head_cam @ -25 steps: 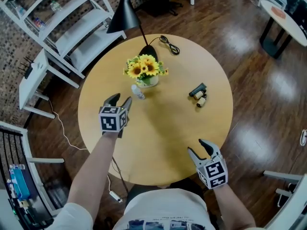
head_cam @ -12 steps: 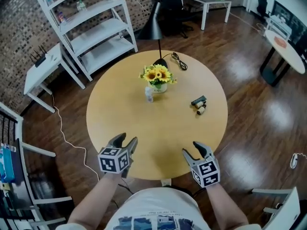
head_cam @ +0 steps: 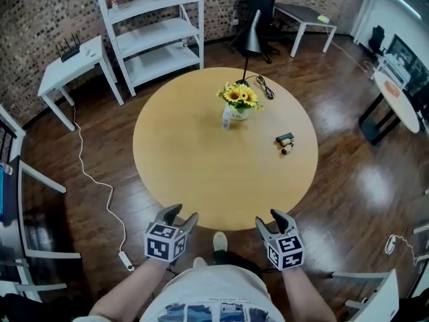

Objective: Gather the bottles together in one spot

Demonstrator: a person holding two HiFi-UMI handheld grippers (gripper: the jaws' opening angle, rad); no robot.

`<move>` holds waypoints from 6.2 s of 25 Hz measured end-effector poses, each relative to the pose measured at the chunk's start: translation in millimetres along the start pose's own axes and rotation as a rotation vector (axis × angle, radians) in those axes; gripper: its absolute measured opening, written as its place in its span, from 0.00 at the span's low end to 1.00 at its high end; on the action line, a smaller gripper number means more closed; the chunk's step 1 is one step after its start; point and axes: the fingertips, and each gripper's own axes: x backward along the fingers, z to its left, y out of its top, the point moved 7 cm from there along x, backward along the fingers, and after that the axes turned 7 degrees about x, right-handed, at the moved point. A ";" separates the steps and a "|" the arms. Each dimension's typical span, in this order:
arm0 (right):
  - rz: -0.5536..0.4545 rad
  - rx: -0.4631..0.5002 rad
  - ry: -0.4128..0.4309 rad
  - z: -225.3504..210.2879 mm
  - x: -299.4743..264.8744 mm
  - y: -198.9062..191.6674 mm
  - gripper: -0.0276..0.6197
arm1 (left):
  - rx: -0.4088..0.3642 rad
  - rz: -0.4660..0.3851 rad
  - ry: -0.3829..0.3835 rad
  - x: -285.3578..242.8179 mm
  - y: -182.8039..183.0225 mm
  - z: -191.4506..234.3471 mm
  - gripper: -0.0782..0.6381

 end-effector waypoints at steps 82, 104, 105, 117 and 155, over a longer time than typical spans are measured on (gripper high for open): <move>0.243 -0.448 -0.330 -356.3 -238.0 -60.9 0.28 | 0.006 0.170 -0.009 -214.4 102.5 5.7 0.42; -0.049 -0.248 -0.007 -182.8 -103.2 27.4 0.28 | 0.046 0.048 -0.174 -175.7 108.4 -62.9 0.42; -0.063 -0.233 0.008 -170.2 -99.3 34.0 0.28 | 0.055 0.042 -0.215 -171.4 110.3 -66.3 0.42; -0.261 -0.051 0.146 -23.1 -62.0 96.4 0.28 | 0.225 0.097 -0.667 -134.7 142.5 -83.1 0.41; -0.083 -0.119 0.045 -123.9 -47.2 5.8 0.30 | -0.224 -0.124 -0.223 -297.8 189.5 -50.9 0.25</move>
